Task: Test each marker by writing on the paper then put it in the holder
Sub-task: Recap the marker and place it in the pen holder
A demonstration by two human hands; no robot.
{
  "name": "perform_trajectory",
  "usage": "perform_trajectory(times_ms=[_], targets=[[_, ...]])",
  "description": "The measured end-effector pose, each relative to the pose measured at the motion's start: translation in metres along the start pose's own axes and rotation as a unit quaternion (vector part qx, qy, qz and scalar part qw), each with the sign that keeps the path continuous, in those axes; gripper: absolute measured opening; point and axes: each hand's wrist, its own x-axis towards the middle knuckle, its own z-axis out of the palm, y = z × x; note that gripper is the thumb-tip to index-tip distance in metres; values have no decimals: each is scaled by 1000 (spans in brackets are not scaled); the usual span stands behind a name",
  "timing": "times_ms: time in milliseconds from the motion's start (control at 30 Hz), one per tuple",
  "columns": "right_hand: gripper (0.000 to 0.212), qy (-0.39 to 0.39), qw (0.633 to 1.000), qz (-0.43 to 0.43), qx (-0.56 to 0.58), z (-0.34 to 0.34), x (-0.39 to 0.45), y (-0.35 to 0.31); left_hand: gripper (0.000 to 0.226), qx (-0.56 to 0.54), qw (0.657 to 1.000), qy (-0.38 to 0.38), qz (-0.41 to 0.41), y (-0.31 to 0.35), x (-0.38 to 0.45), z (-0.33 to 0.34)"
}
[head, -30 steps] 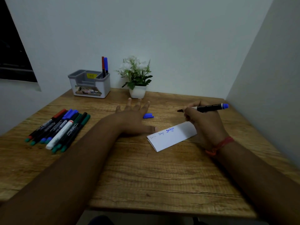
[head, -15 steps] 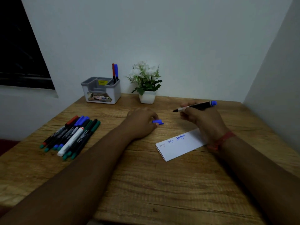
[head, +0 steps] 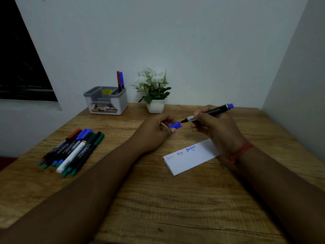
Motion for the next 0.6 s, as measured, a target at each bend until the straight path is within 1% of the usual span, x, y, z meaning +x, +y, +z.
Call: perform_trajectory(times_ms=[267,467,600], targets=[[3,-3,999,1,-36,0,-1,5,21,2,1000,-6,6,6,-2,1],[5,-29,999,11,-30,3,-2,7,21,4,1000,-10,28,7,-3,2],[7,-38,999,3,-13,2,-3,5,22,4,999,-7,40,5,-2,2]])
